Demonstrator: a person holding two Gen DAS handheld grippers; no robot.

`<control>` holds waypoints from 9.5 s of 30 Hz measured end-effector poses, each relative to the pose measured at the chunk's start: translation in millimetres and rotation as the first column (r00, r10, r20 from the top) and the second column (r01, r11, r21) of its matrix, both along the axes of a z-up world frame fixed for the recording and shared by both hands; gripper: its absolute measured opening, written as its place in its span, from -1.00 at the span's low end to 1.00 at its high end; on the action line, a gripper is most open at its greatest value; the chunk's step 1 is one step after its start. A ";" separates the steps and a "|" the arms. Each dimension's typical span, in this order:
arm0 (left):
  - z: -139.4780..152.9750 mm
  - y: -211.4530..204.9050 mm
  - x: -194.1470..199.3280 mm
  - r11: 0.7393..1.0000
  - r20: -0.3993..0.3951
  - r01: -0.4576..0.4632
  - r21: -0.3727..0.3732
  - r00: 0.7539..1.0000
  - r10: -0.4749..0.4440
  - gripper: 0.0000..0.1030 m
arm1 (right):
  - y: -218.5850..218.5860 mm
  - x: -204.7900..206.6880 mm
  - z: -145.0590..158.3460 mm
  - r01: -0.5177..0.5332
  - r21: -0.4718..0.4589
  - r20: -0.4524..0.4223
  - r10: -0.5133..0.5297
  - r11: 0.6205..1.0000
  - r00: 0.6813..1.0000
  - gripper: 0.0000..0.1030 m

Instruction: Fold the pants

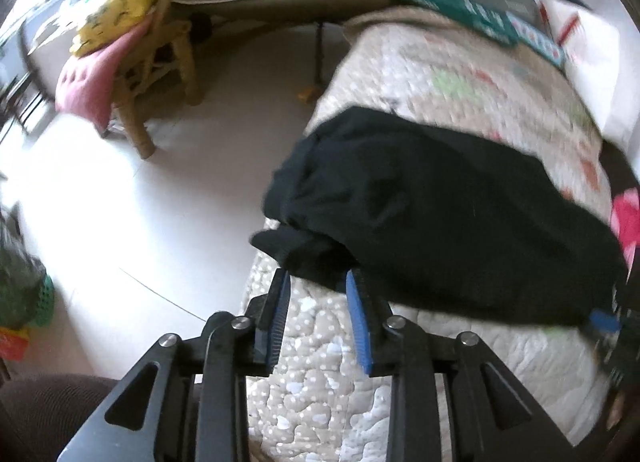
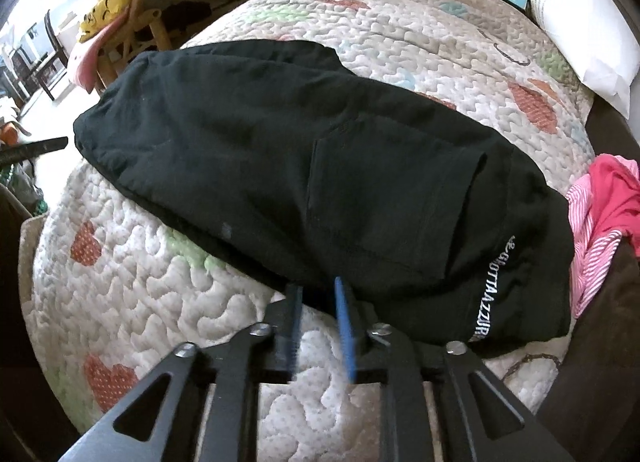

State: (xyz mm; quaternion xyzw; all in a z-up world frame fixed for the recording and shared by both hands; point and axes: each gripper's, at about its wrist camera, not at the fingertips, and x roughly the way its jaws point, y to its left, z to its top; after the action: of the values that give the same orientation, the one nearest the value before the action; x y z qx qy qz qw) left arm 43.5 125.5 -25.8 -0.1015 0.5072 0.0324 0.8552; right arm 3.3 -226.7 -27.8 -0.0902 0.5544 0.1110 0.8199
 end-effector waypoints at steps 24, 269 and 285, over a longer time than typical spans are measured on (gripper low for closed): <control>-60.3 45.7 48.5 0.950 -0.257 -0.306 -0.062 0.925 0.281 -0.43 | -111.8 7.5 74.6 0.423 0.077 0.218 -0.429 0.903 0.877 0.19; -30.9 -121.2 26.9 0.918 0.018 0.182 -0.351 0.982 -0.188 0.14 | -35.4 86.5 -8.1 0.473 0.510 -0.110 -0.491 0.719 0.864 0.26; 43.8 -151.2 29.5 0.893 0.168 0.343 -0.292 0.937 -0.305 0.15 | -157.3 -34.3 33.8 0.749 0.454 0.016 -0.845 0.483 0.535 0.27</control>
State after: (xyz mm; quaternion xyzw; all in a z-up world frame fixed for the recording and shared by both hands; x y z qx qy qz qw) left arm 73.0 -25.7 18.0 -0.1532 0.4642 -0.1988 0.8494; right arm -31.0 -384.0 6.0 0.3332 0.3949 -0.1879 0.8353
